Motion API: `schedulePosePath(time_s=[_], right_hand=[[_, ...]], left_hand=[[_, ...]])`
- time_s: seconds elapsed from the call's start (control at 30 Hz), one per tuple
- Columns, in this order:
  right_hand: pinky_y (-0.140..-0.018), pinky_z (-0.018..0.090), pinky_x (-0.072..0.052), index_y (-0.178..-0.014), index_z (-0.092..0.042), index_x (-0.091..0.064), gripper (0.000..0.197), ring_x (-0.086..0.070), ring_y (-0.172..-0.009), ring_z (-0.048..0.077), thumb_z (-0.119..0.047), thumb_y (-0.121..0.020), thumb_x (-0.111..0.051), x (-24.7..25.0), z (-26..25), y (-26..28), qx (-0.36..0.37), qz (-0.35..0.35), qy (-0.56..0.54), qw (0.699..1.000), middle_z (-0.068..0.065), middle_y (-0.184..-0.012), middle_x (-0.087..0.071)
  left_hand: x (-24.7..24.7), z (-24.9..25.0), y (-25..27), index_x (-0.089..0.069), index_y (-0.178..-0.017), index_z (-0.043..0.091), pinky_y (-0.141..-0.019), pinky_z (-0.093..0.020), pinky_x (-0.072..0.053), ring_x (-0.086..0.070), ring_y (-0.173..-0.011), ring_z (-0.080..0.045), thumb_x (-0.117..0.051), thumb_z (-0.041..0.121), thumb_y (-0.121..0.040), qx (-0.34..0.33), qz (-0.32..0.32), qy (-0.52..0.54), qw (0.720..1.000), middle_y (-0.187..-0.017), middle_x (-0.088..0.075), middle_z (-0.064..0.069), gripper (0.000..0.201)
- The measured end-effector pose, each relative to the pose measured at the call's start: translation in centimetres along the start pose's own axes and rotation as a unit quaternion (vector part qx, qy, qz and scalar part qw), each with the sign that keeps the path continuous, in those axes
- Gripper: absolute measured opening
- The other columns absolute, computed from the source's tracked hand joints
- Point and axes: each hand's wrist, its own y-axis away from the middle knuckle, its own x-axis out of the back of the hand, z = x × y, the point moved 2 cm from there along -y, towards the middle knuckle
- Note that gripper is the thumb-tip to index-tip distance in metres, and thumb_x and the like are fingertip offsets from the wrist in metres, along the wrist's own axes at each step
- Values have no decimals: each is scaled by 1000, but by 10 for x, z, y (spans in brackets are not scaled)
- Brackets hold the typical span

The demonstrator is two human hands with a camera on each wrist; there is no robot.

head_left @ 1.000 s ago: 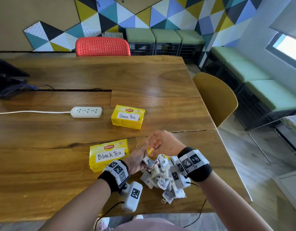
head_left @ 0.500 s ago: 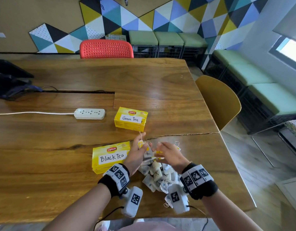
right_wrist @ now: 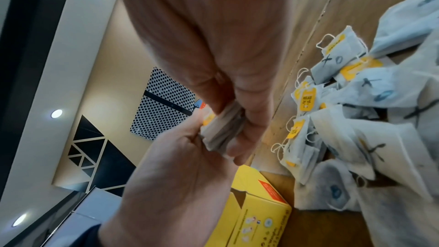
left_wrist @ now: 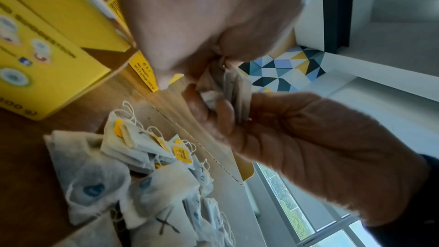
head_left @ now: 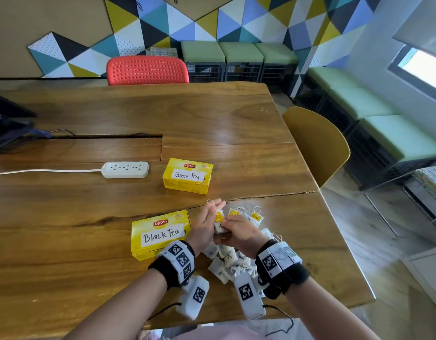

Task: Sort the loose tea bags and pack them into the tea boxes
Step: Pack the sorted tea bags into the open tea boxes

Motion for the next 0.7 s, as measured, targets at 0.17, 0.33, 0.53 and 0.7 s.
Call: schedulePosePath(time_s=[0.17,0.33,0.53,0.7], right_hand=[[-61,25,-50,-74,-3,-52,25,-67,-76,27,1,-97,-44,-1,2,1,11,-34,8,999,14,-75,-61],[-70,28,-50,-88,-1,-64,22,-62,-82,32,-2,-98,-45,-3,1,-1,15,-19,-9,1000,18,-84,-64],[-63,21,-55,-106,9,-63,19,-67,-71,17,-1,-97,-49,-11,16,-8,15,42,47,998,15,-85,-68],[-73,27,-56,-105,6,-66,18,-68,-73,19,-1,-95,-54,-25,24,-10,21,76,30,996,14,-87,-71]], left_hand=[[24,13,2,-46,-131,16,-111,-20,-31,-46,-127,-4,-30,23,-105,-17,-61,-62,996,-135,-56,3,31],[82,38,10,-52,-127,25,-103,-23,-38,-47,-125,1,-57,30,-95,-52,-70,-244,966,-132,-54,14,34],[152,34,18,-22,-148,28,-111,-33,-32,-32,-137,-14,-81,57,-60,15,-168,-619,767,-154,-22,9,110],[165,31,19,-28,-145,35,-91,-24,-43,-46,-119,-11,-73,48,-74,27,-181,-594,783,-141,-41,8,85]])
